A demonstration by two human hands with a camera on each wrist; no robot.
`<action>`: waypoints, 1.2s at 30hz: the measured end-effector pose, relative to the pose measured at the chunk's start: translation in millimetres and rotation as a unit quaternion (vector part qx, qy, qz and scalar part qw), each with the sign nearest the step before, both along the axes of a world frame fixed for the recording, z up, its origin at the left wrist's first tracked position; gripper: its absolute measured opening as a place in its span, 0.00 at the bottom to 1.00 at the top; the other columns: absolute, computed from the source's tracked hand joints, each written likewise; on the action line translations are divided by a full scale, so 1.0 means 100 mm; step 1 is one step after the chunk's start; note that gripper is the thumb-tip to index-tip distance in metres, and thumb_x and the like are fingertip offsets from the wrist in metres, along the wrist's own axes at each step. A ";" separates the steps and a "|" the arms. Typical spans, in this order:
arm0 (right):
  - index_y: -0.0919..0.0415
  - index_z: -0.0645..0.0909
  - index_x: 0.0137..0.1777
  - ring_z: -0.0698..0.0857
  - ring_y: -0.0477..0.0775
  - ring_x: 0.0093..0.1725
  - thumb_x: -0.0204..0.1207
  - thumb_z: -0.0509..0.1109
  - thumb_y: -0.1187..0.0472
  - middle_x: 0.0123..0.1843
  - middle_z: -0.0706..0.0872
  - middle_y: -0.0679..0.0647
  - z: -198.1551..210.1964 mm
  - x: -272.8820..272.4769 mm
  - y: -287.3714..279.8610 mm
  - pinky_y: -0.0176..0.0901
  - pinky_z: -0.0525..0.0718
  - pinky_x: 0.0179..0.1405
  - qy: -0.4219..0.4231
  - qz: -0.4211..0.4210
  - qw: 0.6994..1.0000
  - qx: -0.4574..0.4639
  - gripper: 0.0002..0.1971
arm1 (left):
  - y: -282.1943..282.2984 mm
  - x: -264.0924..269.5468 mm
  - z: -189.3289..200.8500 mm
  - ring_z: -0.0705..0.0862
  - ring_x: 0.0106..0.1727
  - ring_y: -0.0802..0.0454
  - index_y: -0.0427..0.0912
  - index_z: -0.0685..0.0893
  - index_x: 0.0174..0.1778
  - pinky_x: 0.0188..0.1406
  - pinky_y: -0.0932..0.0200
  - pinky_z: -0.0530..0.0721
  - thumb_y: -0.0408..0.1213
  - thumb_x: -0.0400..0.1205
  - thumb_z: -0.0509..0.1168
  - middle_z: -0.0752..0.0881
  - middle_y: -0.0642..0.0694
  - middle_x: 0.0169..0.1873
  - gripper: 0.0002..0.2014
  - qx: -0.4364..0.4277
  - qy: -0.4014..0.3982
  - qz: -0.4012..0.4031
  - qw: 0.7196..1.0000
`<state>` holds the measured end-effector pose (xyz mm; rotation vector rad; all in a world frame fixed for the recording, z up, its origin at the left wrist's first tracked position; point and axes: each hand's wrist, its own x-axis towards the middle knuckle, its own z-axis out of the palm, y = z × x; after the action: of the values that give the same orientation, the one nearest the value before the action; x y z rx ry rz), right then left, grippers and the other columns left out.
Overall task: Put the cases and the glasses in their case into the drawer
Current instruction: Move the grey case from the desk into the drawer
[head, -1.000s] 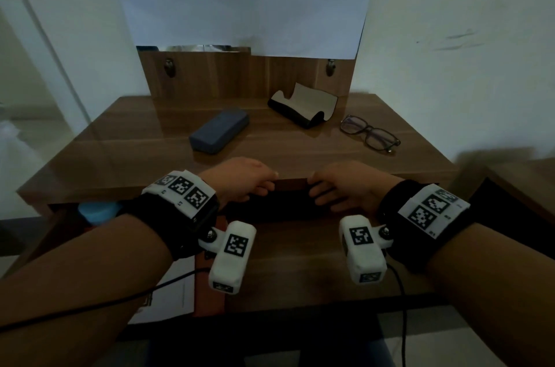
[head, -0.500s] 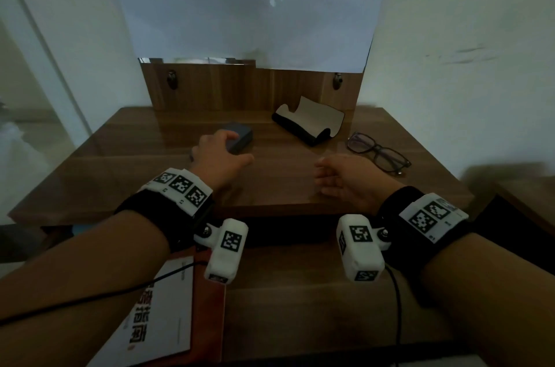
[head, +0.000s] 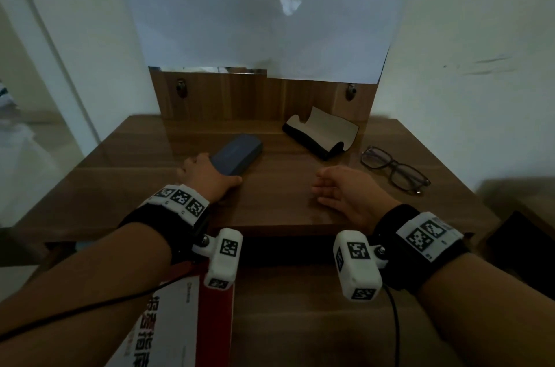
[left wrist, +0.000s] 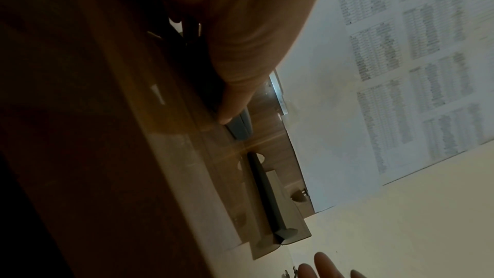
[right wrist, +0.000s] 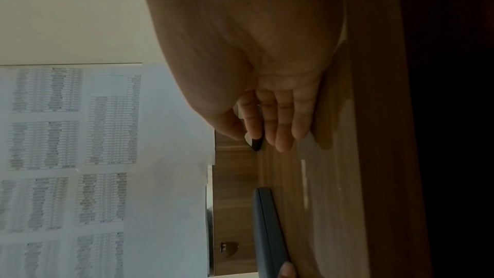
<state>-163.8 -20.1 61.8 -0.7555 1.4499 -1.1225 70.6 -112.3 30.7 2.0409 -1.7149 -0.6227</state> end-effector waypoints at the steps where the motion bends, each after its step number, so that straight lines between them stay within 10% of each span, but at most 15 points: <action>1: 0.65 0.76 0.67 0.86 0.54 0.49 0.82 0.64 0.61 0.52 0.85 0.60 -0.02 0.00 0.00 0.44 0.84 0.52 0.000 0.000 1.000 0.000 0.16 | -0.01 0.01 -0.01 0.67 0.75 0.31 0.40 0.65 0.78 0.71 0.35 0.72 0.57 0.68 0.76 0.68 0.33 0.73 0.47 -0.002 -0.001 -0.001 1.000; 13: 0.65 0.76 0.69 0.86 0.54 0.48 0.83 0.64 0.58 0.50 0.85 0.60 -0.05 -0.02 -0.03 0.43 0.85 0.50 -0.006 0.000 1.000 -0.002 0.18 | 0.18 -0.06 0.06 0.75 0.69 0.38 0.46 0.71 0.74 0.68 0.39 0.77 0.55 0.68 0.77 0.73 0.40 0.69 0.40 -0.008 0.047 -0.104 0.993; 20: 0.55 0.70 0.75 0.86 0.58 0.57 0.79 0.66 0.45 0.60 0.85 0.62 -0.02 -0.06 0.03 0.46 0.85 0.46 -0.007 0.005 1.000 0.007 0.27 | 0.46 -0.18 0.22 0.73 0.59 0.53 0.47 0.68 0.77 0.58 0.58 0.74 0.51 0.72 0.76 0.72 0.44 0.69 0.39 -0.005 0.047 -0.234 0.971; 25: 0.52 0.73 0.69 0.84 0.54 0.40 0.74 0.67 0.37 0.62 0.83 0.60 -0.01 -0.08 0.13 0.43 0.80 0.32 0.042 0.008 0.999 0.013 0.28 | 0.62 -0.18 0.31 0.76 0.60 0.53 0.51 0.68 0.76 0.57 0.60 0.75 0.51 0.72 0.76 0.75 0.50 0.65 0.38 0.027 0.050 -0.298 0.953; 36: 0.61 0.77 0.54 0.73 0.48 0.24 0.80 0.65 0.46 0.32 0.81 0.58 0.00 -0.24 0.51 0.35 0.69 0.18 0.098 0.123 0.986 0.059 0.17 | 0.95 -0.12 0.37 0.81 0.55 0.54 0.52 0.72 0.71 0.51 0.62 0.79 0.51 0.70 0.77 0.79 0.51 0.59 0.34 0.058 0.053 -0.322 0.944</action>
<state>-188.2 30.4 62.2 -0.9532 1.5237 -0.7851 58.9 -17.0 67.6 1.4466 -2.3261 -1.0270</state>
